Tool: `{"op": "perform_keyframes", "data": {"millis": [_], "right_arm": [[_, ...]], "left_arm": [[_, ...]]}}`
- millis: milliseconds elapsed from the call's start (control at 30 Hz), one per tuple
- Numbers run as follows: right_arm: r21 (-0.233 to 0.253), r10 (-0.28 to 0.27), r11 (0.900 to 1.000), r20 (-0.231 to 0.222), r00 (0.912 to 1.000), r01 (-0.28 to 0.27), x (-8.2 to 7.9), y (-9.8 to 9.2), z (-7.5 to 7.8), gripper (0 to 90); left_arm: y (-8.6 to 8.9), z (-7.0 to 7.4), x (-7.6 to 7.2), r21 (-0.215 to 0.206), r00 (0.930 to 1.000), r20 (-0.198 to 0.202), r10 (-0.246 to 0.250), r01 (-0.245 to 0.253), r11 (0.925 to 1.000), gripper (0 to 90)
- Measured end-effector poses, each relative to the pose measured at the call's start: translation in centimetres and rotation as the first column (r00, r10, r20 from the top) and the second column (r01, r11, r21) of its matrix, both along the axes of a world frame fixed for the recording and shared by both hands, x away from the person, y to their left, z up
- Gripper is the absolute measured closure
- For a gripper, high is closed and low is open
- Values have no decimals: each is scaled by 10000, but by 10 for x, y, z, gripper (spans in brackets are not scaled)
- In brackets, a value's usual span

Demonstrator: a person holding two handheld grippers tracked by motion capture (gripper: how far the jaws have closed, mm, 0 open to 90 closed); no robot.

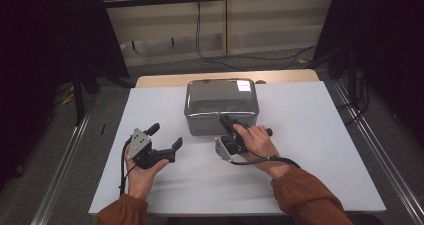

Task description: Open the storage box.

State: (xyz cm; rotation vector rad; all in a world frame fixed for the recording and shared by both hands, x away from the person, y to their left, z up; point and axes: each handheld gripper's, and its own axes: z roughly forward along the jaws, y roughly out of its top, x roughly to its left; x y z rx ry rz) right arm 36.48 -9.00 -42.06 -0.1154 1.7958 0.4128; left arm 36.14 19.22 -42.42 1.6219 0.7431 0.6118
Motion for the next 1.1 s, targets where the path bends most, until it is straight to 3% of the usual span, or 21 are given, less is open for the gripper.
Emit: {"op": "perform_keyframes", "data": {"millis": [167,433,567,800,1100], "right_arm": [[88,23,10000,105,9999,-24,0,0,4,796],[129,-26,9999,222,9998,24,1,0,9,797],[152,14,9999,258,9997,-18,4,1,12,799],[246,36,9997,295,9996,-43,5,1,17,802],[301,12,9995,376,9993,-23,6,1,23,803]], "left_arm": [[-4,0,6,168,10000,5,-55,55,9998,31],[-8,3,21,26,9998,62,213,-213,9998,40],[-13,4,30,150,9993,323,194,-199,9997,40],[-17,8,45,204,9991,400,161,-169,9996,29],[-23,9,63,594,9989,443,141,-168,9981,38]]}}
